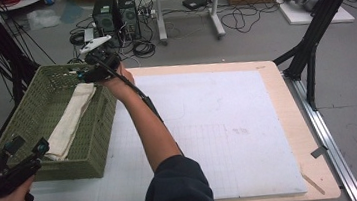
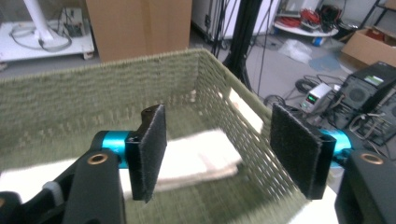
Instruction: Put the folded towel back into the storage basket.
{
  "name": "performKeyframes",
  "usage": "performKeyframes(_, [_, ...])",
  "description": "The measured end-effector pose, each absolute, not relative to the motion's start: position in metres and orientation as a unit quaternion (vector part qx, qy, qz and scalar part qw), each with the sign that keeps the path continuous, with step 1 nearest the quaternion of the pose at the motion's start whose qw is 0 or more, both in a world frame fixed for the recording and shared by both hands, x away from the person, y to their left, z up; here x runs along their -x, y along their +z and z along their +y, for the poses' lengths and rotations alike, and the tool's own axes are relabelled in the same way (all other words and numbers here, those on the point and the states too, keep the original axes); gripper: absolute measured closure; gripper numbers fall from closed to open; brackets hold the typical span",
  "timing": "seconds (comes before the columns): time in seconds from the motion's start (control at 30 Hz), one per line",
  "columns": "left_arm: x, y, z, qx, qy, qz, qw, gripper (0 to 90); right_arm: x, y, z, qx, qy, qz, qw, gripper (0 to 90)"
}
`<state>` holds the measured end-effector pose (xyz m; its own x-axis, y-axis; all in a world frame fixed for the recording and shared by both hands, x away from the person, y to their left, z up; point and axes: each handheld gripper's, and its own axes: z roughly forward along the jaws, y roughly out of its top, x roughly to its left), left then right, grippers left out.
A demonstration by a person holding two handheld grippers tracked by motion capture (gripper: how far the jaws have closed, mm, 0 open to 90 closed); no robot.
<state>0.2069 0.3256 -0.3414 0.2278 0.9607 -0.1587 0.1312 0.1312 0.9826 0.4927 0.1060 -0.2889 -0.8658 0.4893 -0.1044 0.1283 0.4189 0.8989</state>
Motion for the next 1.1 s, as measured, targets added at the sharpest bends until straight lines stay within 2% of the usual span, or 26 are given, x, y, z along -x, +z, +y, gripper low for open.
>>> performKeyframes(0.33, [-0.213, -0.333, 0.296, -0.58, 0.335, 0.453, 0.589, 16.3, -0.476, -0.274, 0.043, -0.208, 0.491, 0.826, 0.184, 20.8])
performKeyframes(0.47, [-0.217, -0.33, 0.285, -0.593, 0.329, 0.435, 0.592, 16.3, -0.466, -0.277, 0.018, -0.212, 0.481, 0.83, 0.186, 20.6])
performKeyframes(0.77, [-0.227, -0.329, 0.256, -0.61, 0.28, 0.396, 0.626, 16.6, -0.447, -0.277, -0.04, -0.229, 0.48, 0.824, 0.195, 19.0])
performKeyframes(1.1, [-0.239, -0.331, 0.224, -0.65, 0.241, 0.365, 0.621, 16.6, -0.419, -0.288, -0.121, -0.266, 0.48, 0.807, 0.218, 17.4])
